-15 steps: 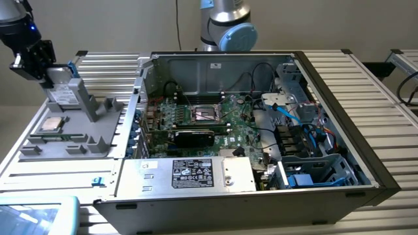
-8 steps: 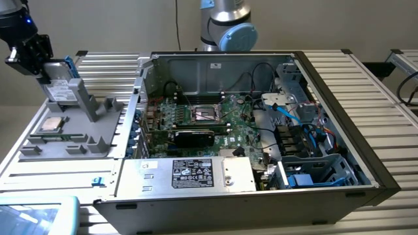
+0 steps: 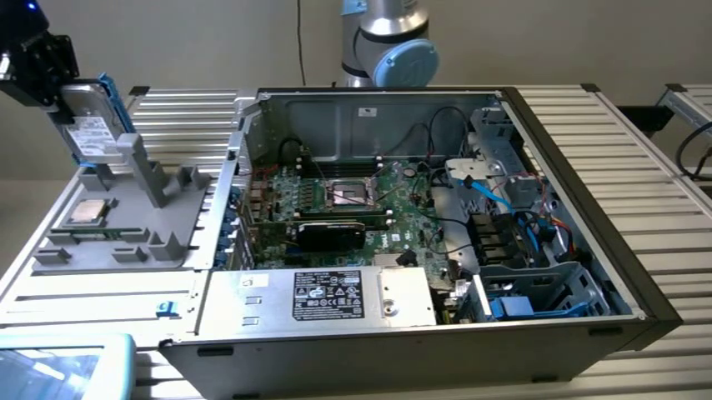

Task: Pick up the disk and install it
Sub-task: 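Pick up the disk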

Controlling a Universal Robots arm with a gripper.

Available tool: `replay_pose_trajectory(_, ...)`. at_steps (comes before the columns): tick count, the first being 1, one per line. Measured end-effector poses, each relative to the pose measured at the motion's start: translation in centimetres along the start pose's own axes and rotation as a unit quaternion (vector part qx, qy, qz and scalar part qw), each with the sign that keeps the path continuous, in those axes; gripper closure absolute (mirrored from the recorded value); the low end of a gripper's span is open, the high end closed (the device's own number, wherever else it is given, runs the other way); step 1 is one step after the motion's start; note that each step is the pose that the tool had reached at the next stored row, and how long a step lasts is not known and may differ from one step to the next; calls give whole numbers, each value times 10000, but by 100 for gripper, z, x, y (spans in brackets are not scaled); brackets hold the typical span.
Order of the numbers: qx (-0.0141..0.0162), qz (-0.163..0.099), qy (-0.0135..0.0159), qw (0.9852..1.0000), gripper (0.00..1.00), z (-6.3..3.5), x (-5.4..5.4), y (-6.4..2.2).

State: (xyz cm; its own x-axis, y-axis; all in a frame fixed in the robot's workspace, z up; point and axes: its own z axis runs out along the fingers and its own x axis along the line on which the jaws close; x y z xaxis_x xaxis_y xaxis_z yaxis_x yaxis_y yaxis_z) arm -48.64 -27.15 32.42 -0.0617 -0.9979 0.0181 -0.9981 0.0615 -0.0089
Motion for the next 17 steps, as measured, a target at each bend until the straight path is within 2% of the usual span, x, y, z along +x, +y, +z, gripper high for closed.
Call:
replay_pose_trajectory(11, 0, 0, 1, 10000, 63, -502, 9, -8)
replay_pose_trajectory(17, 0, 0, 2, 10000, 63, -772, 11, -59)
